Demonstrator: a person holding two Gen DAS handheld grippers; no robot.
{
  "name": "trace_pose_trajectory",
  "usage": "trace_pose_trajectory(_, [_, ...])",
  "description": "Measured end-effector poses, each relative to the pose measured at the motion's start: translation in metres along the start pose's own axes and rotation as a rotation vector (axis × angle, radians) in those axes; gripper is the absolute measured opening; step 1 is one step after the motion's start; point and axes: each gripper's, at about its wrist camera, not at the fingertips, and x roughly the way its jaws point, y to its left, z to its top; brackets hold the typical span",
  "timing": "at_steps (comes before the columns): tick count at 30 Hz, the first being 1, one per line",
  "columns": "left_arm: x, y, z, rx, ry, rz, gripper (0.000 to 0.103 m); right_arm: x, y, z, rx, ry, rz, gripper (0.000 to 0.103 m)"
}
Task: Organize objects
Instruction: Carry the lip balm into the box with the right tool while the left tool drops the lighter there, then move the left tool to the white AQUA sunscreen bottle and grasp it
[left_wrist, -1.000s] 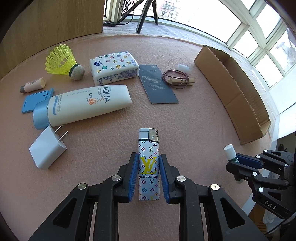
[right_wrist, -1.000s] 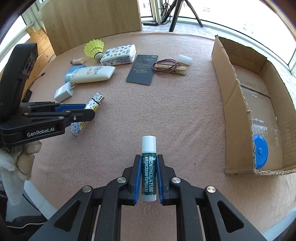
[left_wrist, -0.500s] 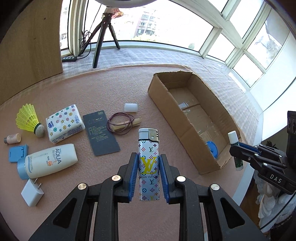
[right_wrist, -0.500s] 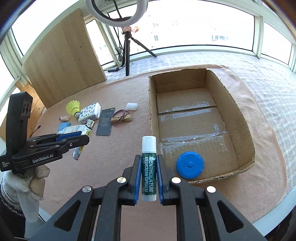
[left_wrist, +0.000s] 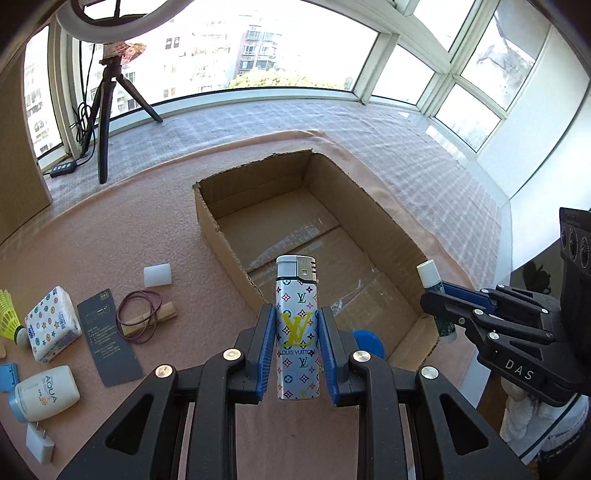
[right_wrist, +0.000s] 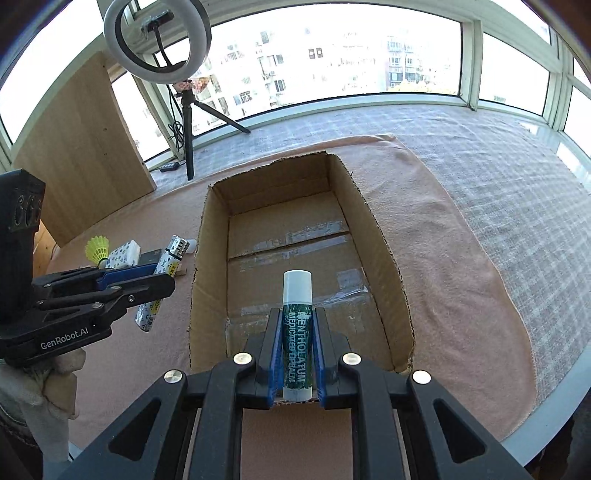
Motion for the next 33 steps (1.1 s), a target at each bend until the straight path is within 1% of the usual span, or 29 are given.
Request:
trace_pose_trajectory(7, [0.019, -0.015, 0.007, 0.023, 0.015, 0.009, 0.025, 0.007, -0.014, 0.002, 0.012, 0.013, -0.005, 0.014])
trace_pose_trajectory(13, [0.023, -0.016, 0.007, 0.023, 0.021, 0.012, 0.025, 0.011, -0.020, 0.002, 0.015, 0.023, -0.006, 0.014])
trace_pose_trajectory(15, [0.022, -0.016, 0.007, 0.016, 0.020, 0.000, 0.025, 0.012, -0.020, 0.002, 0.013, 0.027, 0.001, 0.014])
trace_pose_trajectory(16, [0.020, -0.015, 0.007, 0.009, 0.016, -0.002, 0.028, 0.013, -0.020, 0.002, 0.013, 0.031, 0.011, 0.015])
trace_pose_trajectory(17, [0.017, -0.015, 0.007, 0.004, 0.010, -0.002, 0.035, 0.013, -0.019, 0.002, 0.012, 0.033, 0.017, 0.024])
trace_pose_trajectory(18, [0.014, -0.014, 0.007, 0.001, -0.001, -0.001, 0.036, 0.013, -0.018, 0.002, 0.009, 0.035, 0.012, 0.031])
trace_pose_trajectory(19, [0.011, -0.013, 0.007, -0.002, -0.011, 0.003, 0.037, 0.012, -0.017, 0.001, 0.007, 0.025, 0.003, 0.041])
trace_pose_trajectory(20, [0.008, -0.011, 0.007, -0.006, -0.017, 0.008, 0.037, 0.009, -0.016, 0.001, 0.004, 0.008, -0.005, 0.043])
trace_pose_trajectory(23, [-0.002, -0.002, 0.005, -0.023, -0.031, 0.028, 0.037, 0.006, -0.014, 0.001, 0.005, 0.001, 0.004, 0.043])
trace_pose_trajectory(27, [-0.018, 0.020, -0.002, -0.053, -0.044, 0.064, 0.037, 0.004, -0.009, -0.001, 0.007, 0.005, 0.027, 0.043])
trace_pose_trajectory(30, [-0.029, 0.045, -0.010, -0.093, -0.046, 0.097, 0.037, 0.002, -0.002, -0.003, 0.004, 0.008, 0.049, 0.044])
trace_pose_trajectory(33, [-0.040, 0.079, -0.020, -0.152, -0.042, 0.139, 0.037, -0.001, 0.007, -0.005, 0.005, 0.009, 0.069, 0.044])
